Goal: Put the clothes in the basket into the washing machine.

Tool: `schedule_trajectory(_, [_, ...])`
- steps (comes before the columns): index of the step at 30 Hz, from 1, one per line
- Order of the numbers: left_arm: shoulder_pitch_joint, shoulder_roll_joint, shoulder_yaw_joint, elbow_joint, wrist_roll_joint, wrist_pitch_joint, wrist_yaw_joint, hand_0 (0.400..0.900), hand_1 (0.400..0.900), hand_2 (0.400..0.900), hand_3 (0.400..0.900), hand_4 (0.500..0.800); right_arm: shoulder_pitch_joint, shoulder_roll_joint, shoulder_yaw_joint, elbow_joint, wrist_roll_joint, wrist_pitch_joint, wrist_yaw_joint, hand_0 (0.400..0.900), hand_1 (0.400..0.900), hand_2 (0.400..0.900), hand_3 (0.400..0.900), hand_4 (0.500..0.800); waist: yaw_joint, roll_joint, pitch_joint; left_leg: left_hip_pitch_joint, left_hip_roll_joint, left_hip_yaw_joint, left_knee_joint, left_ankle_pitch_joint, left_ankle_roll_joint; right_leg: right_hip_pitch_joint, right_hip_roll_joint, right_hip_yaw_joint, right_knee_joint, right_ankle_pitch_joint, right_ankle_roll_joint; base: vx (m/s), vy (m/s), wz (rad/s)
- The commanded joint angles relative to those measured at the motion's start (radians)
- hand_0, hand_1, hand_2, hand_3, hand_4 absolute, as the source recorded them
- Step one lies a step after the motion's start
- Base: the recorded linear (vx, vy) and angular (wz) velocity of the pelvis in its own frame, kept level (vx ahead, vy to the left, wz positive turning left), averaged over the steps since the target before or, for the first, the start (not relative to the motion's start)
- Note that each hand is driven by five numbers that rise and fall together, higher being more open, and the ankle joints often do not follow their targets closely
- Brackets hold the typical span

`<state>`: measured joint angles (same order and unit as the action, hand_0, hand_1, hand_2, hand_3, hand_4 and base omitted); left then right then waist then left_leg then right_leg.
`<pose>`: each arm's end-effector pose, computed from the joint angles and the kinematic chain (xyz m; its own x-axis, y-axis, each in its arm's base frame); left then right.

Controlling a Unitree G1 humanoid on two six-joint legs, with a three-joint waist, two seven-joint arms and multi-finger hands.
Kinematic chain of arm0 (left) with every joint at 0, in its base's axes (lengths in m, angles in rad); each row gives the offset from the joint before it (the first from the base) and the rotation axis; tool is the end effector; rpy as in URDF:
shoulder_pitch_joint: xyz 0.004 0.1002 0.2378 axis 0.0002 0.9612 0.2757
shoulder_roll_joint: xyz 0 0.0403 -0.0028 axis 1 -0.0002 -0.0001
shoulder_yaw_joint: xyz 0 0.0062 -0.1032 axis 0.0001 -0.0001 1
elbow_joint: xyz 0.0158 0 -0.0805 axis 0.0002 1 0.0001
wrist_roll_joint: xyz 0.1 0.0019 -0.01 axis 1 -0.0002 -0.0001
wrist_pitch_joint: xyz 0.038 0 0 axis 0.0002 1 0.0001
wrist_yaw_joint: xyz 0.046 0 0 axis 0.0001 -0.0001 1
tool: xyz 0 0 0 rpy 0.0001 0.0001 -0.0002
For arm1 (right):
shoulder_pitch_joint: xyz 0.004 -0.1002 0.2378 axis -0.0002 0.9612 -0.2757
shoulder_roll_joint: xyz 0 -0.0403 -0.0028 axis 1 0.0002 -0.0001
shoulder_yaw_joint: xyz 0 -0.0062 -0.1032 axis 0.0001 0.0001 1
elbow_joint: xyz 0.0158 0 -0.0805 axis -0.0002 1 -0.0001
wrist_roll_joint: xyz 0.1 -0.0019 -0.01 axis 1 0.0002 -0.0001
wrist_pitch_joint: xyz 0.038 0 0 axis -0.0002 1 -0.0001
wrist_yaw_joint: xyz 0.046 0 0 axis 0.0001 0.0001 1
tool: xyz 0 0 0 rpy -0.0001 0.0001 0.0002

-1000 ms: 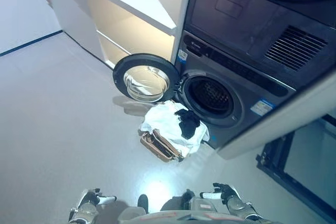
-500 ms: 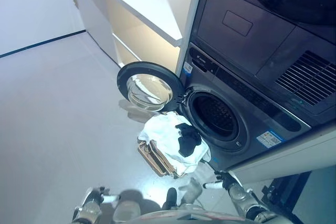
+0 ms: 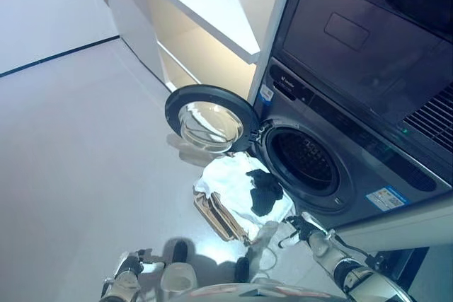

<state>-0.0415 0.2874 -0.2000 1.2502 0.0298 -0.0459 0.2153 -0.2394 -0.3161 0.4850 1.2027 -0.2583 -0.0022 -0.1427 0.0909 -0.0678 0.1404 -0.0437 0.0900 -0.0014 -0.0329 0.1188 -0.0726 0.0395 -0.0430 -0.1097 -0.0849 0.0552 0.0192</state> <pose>0.0848 0.2370 -0.1095 0.4285 0.3849 -0.8175 0.1372 0.8665 0.4799 0.1560 -0.2201 -0.0891 0.6150 -0.1902 -0.7652 -0.5326 0.6155 -0.5810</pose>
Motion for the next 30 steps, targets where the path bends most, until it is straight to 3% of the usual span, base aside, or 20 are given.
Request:
schedule_trajectory(1, [-0.012,0.049,-0.013,0.022,0.015,-0.022,0.033,0.900,0.900,0.900,0.900,0.800,-0.126,-0.061,0.038,0.002,-0.059,-0.007,-0.039,0.900,0.900,0.900,0.900,0.800,0.037,0.014,-0.028,-0.091,-0.011,-0.010,0.018,0.008,-0.007,-0.001,-0.058,0.026,0.141,-0.074,0.111,-0.10,0.093,-0.42])
schedule_trajectory(5, [-0.022,0.050,-0.003,0.017,-0.029,-0.033,0.055,0.900,0.900,0.900,0.900,0.800,-0.261,-0.077,0.089,0.018,-0.099,0.003,-0.059,0.900,0.900,0.900,0.900,0.800,0.071,0.032,0.009,-0.140,-0.015,0.022,-0.003,0.017,-0.005,-0.101,-0.078,-0.003,0.160,-0.046,0.128,-0.14,0.052,-0.36])
schedule_trajectory(13, [-0.084,0.060,-0.037,-0.020,-0.097,-0.052,0.103,0.900,0.900,0.900,0.900,0.800,-0.426,-0.126,0.145,0.049,-0.139,0.022,-0.126,0.900,0.900,0.900,0.900,0.800,0.083,0.069,0.113,-0.324,-0.020,-0.011,0.106,0.037,-0.013,-0.242,-0.080,-0.055,0.236,-0.063,0.103,-0.07,-0.050,0.27])
schedule_trajectory(14, [-0.101,0.062,-0.046,-0.025,-0.105,-0.051,0.107,0.900,0.900,0.900,0.900,0.800,-0.437,-0.143,0.146,0.053,-0.141,0.027,-0.137,0.900,0.900,0.900,0.900,0.800,0.076,0.074,0.128,-0.376,-0.024,0.003,0.163,0.034,-0.022,-0.259,-0.084,-0.075,0.252,-0.073,0.097,-0.07,-0.153,0.90])
schedule_trajectory(16, [-0.135,0.066,-0.062,-0.030,-0.111,-0.048,0.111,0.900,0.900,0.900,0.900,0.800,-0.452,-0.176,0.138,0.066,-0.136,0.032,-0.145,0.900,0.900,0.900,0.900,0.800,0.064,0.086,0.138,-0.447,-0.004,0.101,0.196,0.065,-0.033,-0.282,-0.088,-0.123,0.271,-0.082,0.089,-0.02,-0.165,0.99])
schedule_trajectory(17, [-0.143,0.073,-0.057,-0.030,-0.115,-0.046,0.117,0.900,0.900,0.900,0.900,0.800,-0.487,-0.197,0.139,0.082,-0.139,0.041,-0.154,0.900,0.900,0.900,0.900,0.800,0.072,0.095,0.143,-0.460,0.007,0.122,0.192,0.078,-0.024,-0.317,-0.080,-0.138,0.313,-0.094,0.083,0.02,-0.061,0.29])
schedule_trajectory(19, [-0.137,0.085,-0.044,-0.039,-0.127,-0.054,0.131,0.900,0.900,0.900,0.900,0.800,-0.551,-0.216,0.146,0.108,-0.150,0.051,-0.173,0.900,0.900,0.900,0.900,0.800,0.087,0.108,0.153,-0.479,0.007,0.103,0.182,0.072,-0.010,-0.380,-0.074,-0.128,0.381,-0.116,0.077,-0.02,0.005,-0.19])
schedule_trajectory(23, [-0.144,0.093,-0.039,-0.048,-0.158,-0.065,0.145,0.900,0.900,0.900,0.900,0.800,-0.630,-0.273,0.136,0.158,-0.155,0.061,-0.212,0.900,0.900,0.900,0.900,0.800,0.098,0.141,0.169,-0.578,0.007,0.111,0.205,0.083,-0.018,-0.491,-0.093,-0.141,0.435,-0.120,0.078,-0.04,-0.003,0.03])
schedule_trajectory(30, [-0.154,0.073,-0.065,-0.057,-0.182,-0.073,0.183,0.900,0.900,0.900,0.900,0.800,-0.750,-0.349,0.154,0.214,-0.191,0.085,-0.267,0.900,0.900,0.900,0.900,0.800,0.106,0.196,0.189,-0.693,-0.011,0.089,0.256,0.063,-0.027,-0.620,-0.122,-0.114,0.548,-0.183,0.081,0.03,0.008,0.07])
